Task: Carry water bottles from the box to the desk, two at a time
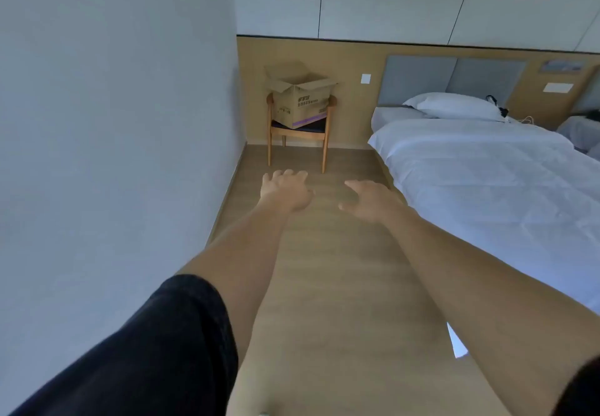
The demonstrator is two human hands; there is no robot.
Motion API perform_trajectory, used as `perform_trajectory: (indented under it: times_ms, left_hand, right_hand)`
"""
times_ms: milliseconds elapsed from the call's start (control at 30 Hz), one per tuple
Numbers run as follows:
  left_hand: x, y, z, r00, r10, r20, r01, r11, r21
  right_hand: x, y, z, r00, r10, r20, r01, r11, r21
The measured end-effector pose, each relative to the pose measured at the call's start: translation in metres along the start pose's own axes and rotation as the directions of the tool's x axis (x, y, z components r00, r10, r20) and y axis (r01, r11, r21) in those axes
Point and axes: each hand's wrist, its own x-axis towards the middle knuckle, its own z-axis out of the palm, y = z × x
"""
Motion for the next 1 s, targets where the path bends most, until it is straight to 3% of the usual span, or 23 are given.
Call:
perform_trajectory:
  times_ms: [167, 533, 1000]
  left_hand:
    - [0.083, -0.031, -0.020, 0.999, 0.022, 0.024, -0.022, 1.000, -0.008]
    - [0.245, -0.078, -0.029, 0.996, 0.037, 0.079, -0.037, 0.999, -0.005]
    - [0.489, -0.081, -0.006, 0.992, -0.049, 0.119, 0.053, 0.998, -0.030]
  right_hand:
    - [0.081, -0.015, -0.020, 0.997, 0.073, 0.040, -0.073, 0.997, -0.003]
    - [0.241, -0.038, -0.039, 0.996, 0.075, 0.040, -0.074, 0.997, -0.027]
    - [0.518, 0.022, -0.046, 0.995, -0.018, 0.096, 0.024, 0.997, -0.068]
